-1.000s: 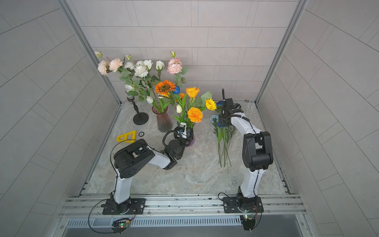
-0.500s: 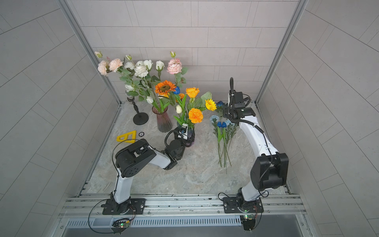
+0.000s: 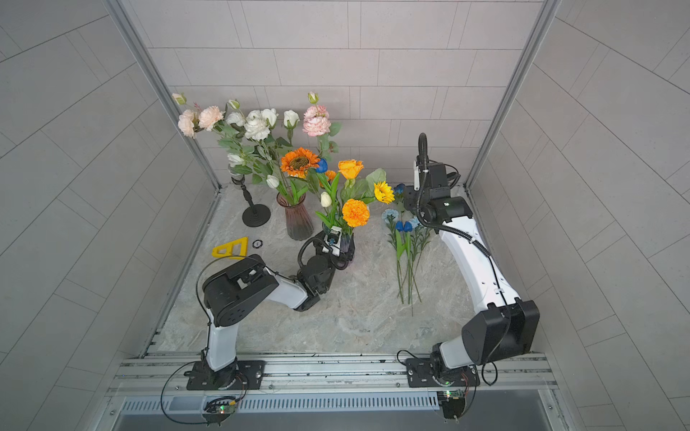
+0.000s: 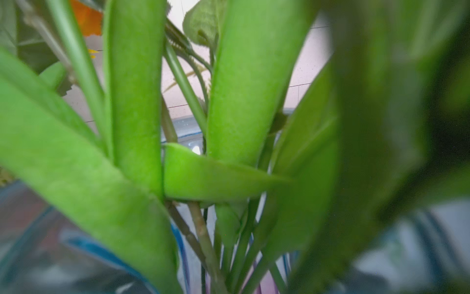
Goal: Pick out blue flowers from the vase
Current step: Pick up the flower from the vase.
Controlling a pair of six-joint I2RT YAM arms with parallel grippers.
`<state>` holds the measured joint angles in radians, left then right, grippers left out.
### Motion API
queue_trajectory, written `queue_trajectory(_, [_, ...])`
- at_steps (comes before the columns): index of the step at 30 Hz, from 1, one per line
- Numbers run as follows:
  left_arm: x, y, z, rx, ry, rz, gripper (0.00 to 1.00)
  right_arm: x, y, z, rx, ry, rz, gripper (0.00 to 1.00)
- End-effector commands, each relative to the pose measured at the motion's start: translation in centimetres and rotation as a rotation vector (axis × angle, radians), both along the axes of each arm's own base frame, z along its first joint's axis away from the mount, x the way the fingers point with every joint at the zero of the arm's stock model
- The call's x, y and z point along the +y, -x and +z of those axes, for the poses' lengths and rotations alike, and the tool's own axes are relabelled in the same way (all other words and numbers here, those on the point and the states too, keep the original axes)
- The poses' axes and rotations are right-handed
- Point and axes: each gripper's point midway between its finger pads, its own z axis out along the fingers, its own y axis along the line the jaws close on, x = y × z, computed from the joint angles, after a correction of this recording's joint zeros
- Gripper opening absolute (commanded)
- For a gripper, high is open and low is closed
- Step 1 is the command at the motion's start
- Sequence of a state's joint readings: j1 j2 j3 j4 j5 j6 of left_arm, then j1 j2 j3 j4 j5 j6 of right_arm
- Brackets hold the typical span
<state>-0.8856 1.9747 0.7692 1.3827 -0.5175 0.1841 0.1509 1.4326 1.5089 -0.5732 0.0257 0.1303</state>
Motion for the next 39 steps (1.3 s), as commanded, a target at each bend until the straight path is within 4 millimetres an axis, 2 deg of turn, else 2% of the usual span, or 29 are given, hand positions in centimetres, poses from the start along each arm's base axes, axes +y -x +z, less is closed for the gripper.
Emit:
queue_trajectory(1, [0.0,1.1,1.9,-0.030,-0.027,-0.022,0.93,-0.1,1.3,2.9,-0.068,0.028,0.000,0.59])
queue_trajectory(12, [0.5,2.6,4.4,-0.066,-0.001,-0.047,0.94,0.4,2.0,5.0,-0.117,0.035,0.014,0.58])
queue_trajectory(19, [4.1,5.3,7.8,-0.100,0.068,-0.033,0.94,0.4,2.5,6.1,-0.147,0.033,0.014,0.58])
queue_trajectory(26, [6.3,6.8,11.8,-0.128,0.121,-0.035,0.94,1.1,2.6,7.1,-0.165,0.034,0.032,0.58])
queue_trajectory(32, [5.6,6.2,13.1,-0.140,0.116,-0.047,0.95,1.7,2.8,7.4,-0.176,0.028,0.044,0.58])
queue_trajectory(36, [5.9,4.2,12.9,-0.127,0.145,-0.017,0.94,2.4,3.1,8.1,-0.185,0.036,0.069,0.58])
queue_trajectory(39, [7.0,2.5,12.8,-0.107,0.202,0.000,0.95,3.3,3.5,9.2,-0.199,0.047,0.103,0.58])
